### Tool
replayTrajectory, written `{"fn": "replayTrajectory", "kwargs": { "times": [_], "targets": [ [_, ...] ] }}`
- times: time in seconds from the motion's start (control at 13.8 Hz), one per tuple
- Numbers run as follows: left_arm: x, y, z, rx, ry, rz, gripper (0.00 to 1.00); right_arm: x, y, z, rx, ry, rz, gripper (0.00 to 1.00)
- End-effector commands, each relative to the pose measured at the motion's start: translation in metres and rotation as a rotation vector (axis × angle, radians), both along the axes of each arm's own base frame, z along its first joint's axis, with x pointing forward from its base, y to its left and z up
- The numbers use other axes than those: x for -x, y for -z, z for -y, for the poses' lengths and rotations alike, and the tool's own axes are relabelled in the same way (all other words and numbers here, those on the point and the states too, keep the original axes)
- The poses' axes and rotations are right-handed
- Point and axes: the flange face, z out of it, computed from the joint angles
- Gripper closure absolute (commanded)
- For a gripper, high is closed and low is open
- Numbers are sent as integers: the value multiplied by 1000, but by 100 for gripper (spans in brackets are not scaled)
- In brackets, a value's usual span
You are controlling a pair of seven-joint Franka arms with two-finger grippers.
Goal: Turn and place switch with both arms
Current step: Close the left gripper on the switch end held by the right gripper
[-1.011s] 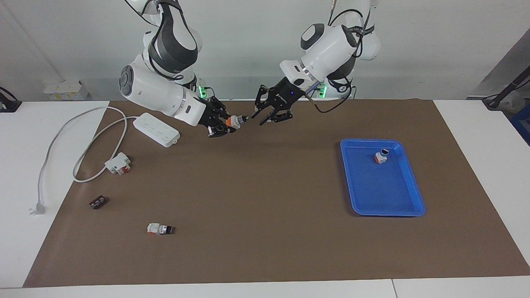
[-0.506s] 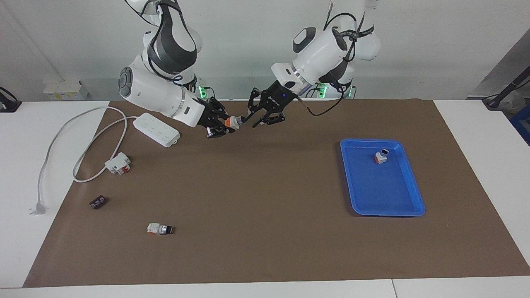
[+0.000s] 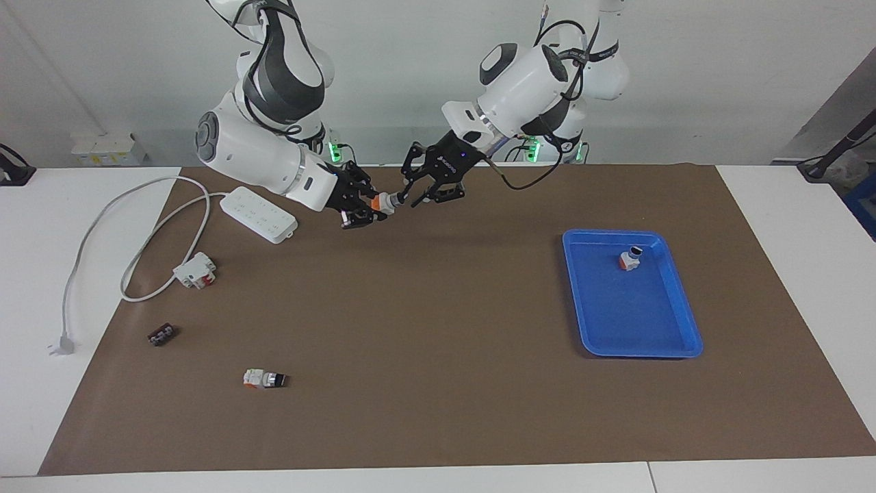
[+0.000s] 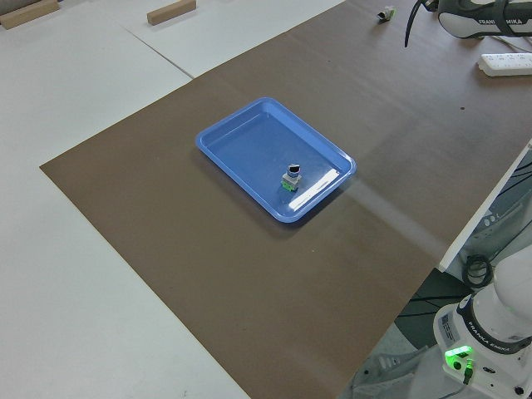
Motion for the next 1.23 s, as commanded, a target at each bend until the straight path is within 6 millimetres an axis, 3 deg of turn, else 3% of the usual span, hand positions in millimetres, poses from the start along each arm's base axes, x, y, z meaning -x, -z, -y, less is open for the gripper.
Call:
{"fn": "replayTrajectory", "kwargs": {
  "times": [0.0,1.16],
  "targets": [
    [7,3,14,14,26,-3,69,5,-9,-3,-8,26,0,100],
    [4,3,5,-4,86,-58,71,4,-12,-3,-6,36,1,100]
  ]
}}
